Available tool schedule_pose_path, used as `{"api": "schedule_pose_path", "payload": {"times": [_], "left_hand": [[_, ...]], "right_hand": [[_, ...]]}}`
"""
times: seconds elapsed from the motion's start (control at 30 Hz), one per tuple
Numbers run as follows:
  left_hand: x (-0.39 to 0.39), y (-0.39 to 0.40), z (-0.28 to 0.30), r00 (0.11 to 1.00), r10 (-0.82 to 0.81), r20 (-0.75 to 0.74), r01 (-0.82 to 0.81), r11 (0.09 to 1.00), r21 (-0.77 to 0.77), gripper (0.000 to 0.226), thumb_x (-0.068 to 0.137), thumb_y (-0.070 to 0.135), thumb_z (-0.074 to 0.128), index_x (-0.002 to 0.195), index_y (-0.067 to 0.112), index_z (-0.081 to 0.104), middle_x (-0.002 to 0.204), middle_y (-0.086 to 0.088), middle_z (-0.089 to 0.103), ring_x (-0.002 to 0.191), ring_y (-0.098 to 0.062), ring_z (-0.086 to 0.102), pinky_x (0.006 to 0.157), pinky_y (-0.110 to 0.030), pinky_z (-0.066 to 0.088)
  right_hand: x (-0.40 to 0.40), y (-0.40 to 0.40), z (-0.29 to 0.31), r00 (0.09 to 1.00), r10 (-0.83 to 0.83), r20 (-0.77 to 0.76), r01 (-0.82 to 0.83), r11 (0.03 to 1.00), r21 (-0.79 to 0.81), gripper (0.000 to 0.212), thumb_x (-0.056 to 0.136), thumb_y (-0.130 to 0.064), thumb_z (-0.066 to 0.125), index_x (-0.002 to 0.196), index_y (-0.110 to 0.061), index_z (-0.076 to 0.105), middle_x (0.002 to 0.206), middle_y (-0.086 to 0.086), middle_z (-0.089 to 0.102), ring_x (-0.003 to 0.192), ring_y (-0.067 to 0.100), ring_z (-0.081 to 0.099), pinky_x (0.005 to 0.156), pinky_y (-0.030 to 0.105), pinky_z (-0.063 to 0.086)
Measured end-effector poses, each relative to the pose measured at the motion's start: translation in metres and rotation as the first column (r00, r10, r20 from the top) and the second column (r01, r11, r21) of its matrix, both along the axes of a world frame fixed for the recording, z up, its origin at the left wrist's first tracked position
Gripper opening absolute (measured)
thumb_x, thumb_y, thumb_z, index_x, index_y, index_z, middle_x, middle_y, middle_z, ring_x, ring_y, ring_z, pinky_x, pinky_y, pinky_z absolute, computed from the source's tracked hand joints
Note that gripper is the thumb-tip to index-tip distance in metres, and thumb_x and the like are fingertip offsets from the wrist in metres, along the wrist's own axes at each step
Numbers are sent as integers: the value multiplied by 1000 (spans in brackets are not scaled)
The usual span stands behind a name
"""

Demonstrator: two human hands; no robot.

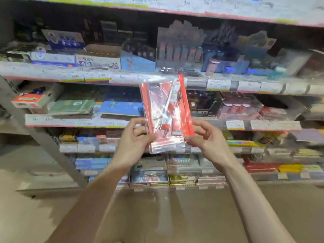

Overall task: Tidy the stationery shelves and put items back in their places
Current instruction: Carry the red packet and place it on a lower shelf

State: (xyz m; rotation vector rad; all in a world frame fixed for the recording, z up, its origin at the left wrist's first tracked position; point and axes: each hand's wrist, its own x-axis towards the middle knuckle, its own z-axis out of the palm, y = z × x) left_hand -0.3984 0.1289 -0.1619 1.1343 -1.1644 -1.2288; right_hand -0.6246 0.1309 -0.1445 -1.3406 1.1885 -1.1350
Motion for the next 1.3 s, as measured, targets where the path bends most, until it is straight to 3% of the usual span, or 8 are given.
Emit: {"api": "schedule_pose_path", "payload": {"times": [0.23,0.3,0.4,0.53,0.7,0.9,1.07,1.3], "left_hand": [[-35,21,-61,996,-5,92,-12,981,191,23,85,-1,68,98,11,53,72,-10,58,54,-18,57,47,-24,45],[-42,22,-80,996,-1,92,-20,973,229,22,84,-8,65,90,9,54,66,-3,59,63,-22,62,58,-33,50],[-47,23,-114,982,-85,167,35,959,282,13,91,3,64,95,11,55,74,-7,71,69,-19,68,64,-29,52],[-52,16,-152,965,-170,197,81,916,393,20,92,17,67,108,18,55,92,-11,73,88,-32,71,86,-54,55],[-59,2,-190,944,-219,247,90,891,446,25,91,21,67,112,22,54,102,-6,72,88,-25,71,85,-51,55],[-85,-45,-204,939,-277,203,173,892,418,48,86,6,69,126,26,50,107,-5,68,95,-17,68,73,-29,55],[-115,-100,-221,947,-277,165,193,897,397,75,82,-9,65,142,31,43,112,-9,62,86,-23,67,60,-34,57],[-154,-160,-240,939,-193,284,129,965,228,34,92,11,65,120,27,54,118,5,62,76,12,63,60,-12,52]], "right_hand": [[-35,15,-81,999,26,-23,-20,977,214,33,76,7,70,105,-6,59,81,15,63,69,24,55,61,30,45],[-42,18,-103,998,23,-65,-5,965,262,29,76,5,70,101,-6,60,73,9,66,66,23,60,62,32,48],[-48,24,-137,993,2,-122,40,939,340,22,80,8,66,98,-4,61,71,13,62,65,25,60,64,37,49],[-52,31,-173,992,-34,-118,83,896,437,20,81,15,65,90,-3,59,70,10,58,65,25,58,61,37,48],[-55,24,-215,991,-95,-90,129,842,524,26,80,16,67,101,4,59,77,15,59,68,27,59,60,35,52],[-66,-19,-233,969,-233,-77,239,829,505,31,80,22,56,79,-9,54,62,0,53,62,15,54,62,27,54],[-87,-74,-246,933,-349,-87,350,821,451,28,79,16,51,84,-10,61,74,8,60,66,19,59,63,29,52],[-113,-143,-262,887,-450,-105,456,814,359,24,86,9,56,91,-14,61,75,2,64,63,12,63,59,22,52]]}}
